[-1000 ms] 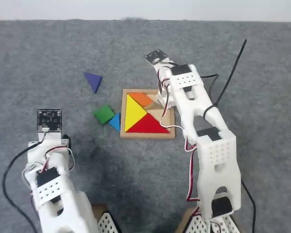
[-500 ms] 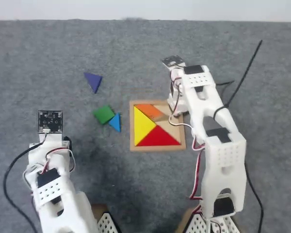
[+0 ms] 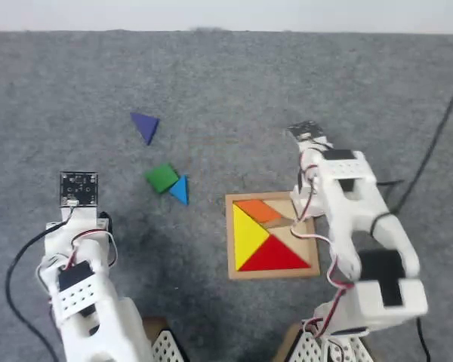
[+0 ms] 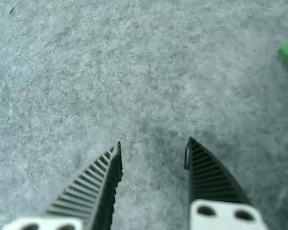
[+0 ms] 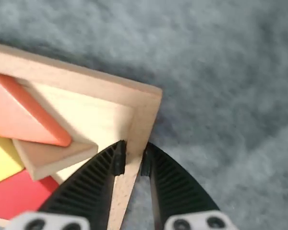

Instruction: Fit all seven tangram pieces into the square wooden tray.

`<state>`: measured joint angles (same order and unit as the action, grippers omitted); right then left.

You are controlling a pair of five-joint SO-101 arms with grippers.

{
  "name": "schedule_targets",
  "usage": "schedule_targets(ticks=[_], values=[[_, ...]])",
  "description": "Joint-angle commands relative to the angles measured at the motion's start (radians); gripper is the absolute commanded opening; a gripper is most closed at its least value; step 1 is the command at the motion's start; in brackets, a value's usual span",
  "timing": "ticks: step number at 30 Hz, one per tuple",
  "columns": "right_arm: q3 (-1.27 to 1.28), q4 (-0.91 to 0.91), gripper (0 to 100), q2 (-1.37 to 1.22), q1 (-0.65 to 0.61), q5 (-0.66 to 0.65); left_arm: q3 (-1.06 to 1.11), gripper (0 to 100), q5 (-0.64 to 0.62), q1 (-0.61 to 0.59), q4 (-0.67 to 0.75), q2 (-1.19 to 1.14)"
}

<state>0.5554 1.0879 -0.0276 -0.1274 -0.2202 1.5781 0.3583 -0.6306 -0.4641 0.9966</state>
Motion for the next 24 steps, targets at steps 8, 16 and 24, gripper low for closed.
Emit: schedule_targets(ticks=[8, 16, 24], values=[[0.020, 0.019, 13.6, 0.243, -0.039, 0.066, -0.010, 21, 0.005, -0.005, 0.003, 0.005], [0.118, -0.091, 13.6, 0.252, -0.039, 0.080, -0.010, 21, 0.005, -0.005, 0.003, 0.005], [0.121, -0.188, 13.6, 0.245, -0.044, 0.084, -0.010, 21, 0.005, -0.005, 0.003, 0.005]])
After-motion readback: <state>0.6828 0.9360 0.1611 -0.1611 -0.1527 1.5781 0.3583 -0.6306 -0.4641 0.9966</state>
